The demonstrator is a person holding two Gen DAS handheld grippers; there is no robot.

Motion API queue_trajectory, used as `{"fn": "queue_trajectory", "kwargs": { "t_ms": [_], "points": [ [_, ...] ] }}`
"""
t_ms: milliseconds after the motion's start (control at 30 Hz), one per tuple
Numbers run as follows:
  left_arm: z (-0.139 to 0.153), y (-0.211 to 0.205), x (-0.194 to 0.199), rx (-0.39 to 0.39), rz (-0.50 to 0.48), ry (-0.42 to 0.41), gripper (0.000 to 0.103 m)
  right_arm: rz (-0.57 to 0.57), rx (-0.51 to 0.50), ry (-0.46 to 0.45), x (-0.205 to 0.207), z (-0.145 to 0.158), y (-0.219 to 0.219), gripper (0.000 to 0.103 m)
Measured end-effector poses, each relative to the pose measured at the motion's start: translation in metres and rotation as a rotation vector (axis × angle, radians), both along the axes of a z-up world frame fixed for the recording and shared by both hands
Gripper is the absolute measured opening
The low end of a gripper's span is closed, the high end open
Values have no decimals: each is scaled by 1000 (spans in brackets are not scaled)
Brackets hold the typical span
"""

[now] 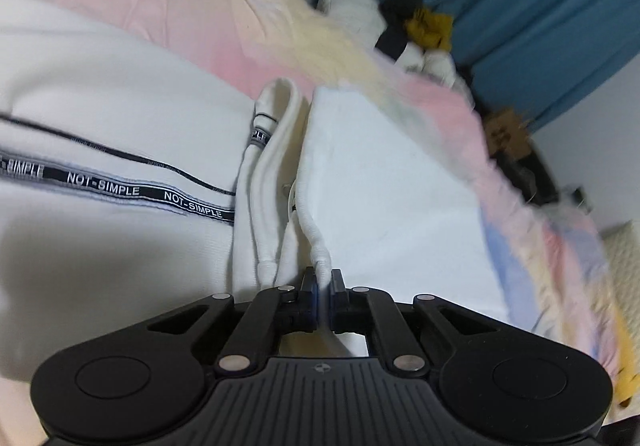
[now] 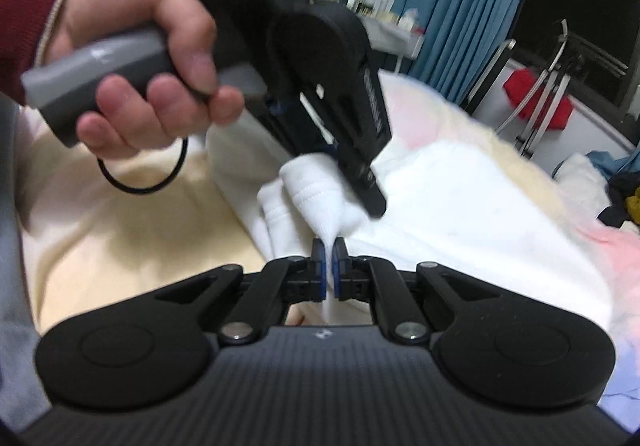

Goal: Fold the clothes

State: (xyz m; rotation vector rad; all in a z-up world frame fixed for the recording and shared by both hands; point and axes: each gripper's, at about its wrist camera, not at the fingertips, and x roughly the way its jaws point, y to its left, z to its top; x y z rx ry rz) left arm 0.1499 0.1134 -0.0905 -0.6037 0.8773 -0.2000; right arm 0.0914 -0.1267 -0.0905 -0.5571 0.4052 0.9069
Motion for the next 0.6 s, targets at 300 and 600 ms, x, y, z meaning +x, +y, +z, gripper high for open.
{"fn": "queue_trajectory", "kwargs": {
  "t_ms": [300, 600],
  "points": [
    [33, 60, -81, -41, 204, -104, 45, -98, 106, 63, 8, 14, -4, 8],
    [25, 175, -162, -169, 569, 35, 86, -182, 235, 124, 13, 33, -17, 10]
  ]
}}
